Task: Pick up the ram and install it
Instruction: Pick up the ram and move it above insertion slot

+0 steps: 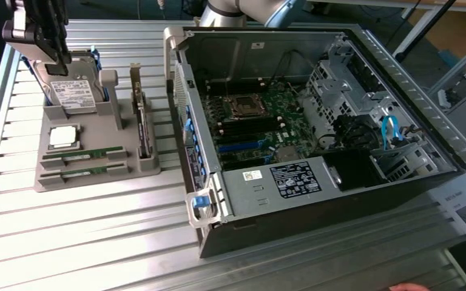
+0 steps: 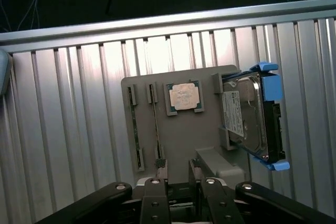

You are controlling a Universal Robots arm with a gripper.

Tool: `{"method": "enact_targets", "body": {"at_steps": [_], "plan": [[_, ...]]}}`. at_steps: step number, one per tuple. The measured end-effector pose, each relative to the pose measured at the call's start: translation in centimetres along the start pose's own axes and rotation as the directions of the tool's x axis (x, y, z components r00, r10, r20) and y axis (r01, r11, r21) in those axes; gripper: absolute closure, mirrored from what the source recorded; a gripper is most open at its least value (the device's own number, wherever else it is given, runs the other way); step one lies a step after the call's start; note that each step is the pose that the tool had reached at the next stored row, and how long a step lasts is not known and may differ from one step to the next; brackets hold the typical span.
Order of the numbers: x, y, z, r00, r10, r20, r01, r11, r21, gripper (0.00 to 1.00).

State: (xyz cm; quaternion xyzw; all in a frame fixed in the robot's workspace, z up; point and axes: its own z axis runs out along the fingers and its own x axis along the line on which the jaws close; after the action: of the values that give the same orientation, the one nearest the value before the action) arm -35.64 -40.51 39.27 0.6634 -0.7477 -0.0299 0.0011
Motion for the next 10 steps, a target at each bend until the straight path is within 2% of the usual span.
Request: {"method": "enact_targets", "body": {"at_steps": [10], "plan": [[0.08,-0.04,0.75,1.0,0.0,0.0001,0.0,1.0,0.0001,0.7]]}}
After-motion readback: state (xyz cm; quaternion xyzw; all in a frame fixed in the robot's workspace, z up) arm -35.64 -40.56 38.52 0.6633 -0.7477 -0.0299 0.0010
